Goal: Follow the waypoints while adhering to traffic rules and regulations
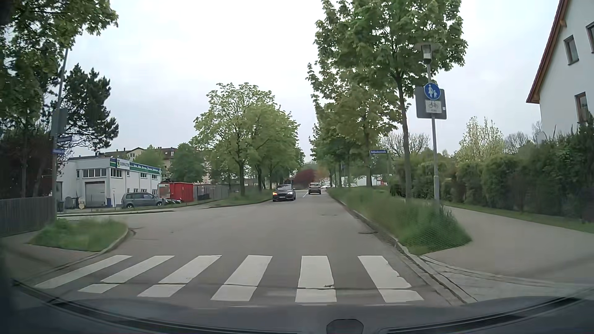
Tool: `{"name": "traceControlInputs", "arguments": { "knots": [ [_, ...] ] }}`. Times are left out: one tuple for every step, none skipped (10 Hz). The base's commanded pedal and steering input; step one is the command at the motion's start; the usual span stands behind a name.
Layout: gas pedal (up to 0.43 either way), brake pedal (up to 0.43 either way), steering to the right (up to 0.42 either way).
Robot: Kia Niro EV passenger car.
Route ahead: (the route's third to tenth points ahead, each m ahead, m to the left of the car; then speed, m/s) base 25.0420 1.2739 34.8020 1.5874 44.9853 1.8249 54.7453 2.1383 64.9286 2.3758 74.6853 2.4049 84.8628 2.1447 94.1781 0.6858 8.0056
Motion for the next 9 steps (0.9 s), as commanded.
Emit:
{"name": "traceControlInputs", "arguments": {
  "knots": [
    [0.110,0.000,-0.003],
    [0.110,0.000,-0.004],
    [0.110,0.000,-0.004],
    [0.110,0.000,-0.004],
    [0.110,0.000,-0.004],
    [0.110,0.000,-0.004],
    [0.110,0.000,-0.005],
    [0.110,0.000,-0.005],
    [0.110,0.000,-0.005]
  ]
}}
